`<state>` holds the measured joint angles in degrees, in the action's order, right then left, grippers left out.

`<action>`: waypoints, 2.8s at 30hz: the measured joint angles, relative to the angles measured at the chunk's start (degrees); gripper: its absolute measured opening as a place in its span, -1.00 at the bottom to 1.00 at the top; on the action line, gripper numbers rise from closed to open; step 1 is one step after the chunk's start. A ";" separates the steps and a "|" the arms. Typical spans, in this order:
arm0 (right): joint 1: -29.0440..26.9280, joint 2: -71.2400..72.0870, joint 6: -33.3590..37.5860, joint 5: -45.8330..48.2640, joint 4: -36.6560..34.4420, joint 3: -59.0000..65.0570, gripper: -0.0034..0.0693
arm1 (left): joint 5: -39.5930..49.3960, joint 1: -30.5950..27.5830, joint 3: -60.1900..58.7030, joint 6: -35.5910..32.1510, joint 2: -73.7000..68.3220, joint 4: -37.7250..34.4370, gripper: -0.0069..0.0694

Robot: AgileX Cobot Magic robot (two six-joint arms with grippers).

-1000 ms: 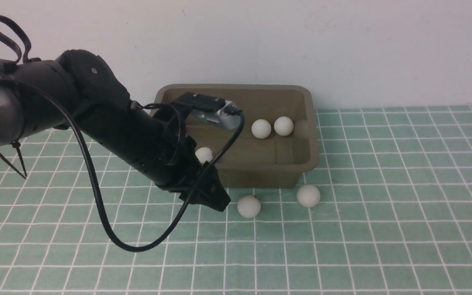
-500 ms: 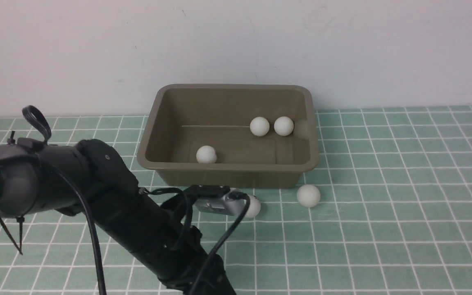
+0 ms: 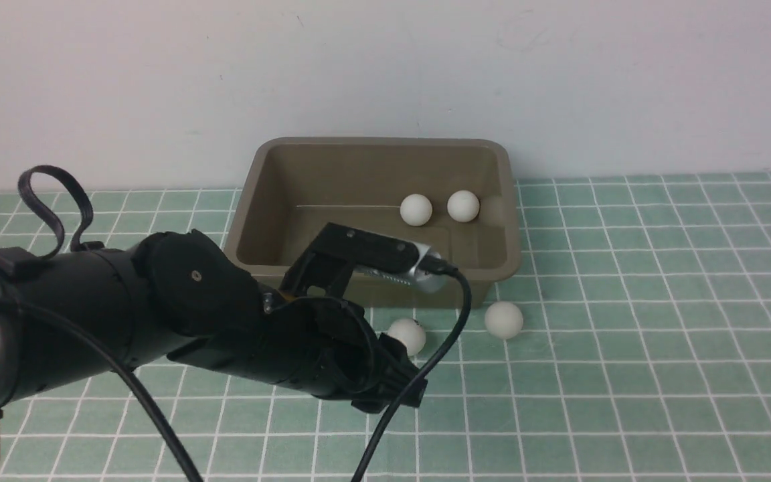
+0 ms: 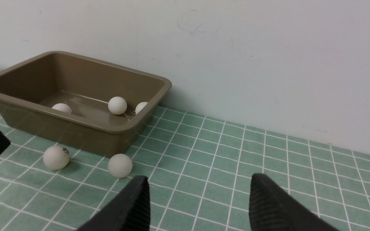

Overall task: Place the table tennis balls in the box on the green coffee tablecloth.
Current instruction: 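Reach for and grasp a ping pong ball on the table beside the basket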

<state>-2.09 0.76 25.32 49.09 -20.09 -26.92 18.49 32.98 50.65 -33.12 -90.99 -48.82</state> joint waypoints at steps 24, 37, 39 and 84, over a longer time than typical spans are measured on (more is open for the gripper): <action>0.00 0.00 0.00 -3.92 1.06 0.00 0.16 | -13.59 3.12 3.13 -7.53 -9.29 -6.46 0.49; 0.00 0.00 0.00 -3.92 1.01 0.00 0.16 | -24.13 6.83 3.25 -7.53 -16.01 -6.50 0.50; 0.00 0.00 0.00 -3.92 1.01 0.00 0.16 | -26.14 6.97 3.25 -7.53 -17.26 -6.50 0.50; 0.00 0.00 2.63 -6.23 1.44 0.00 0.16 | -12.73 7.08 3.25 -6.50 -11.83 -7.32 0.56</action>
<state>-2.09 0.76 27.95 42.87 -18.65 -26.92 5.76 40.06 53.90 -39.62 -102.83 -56.14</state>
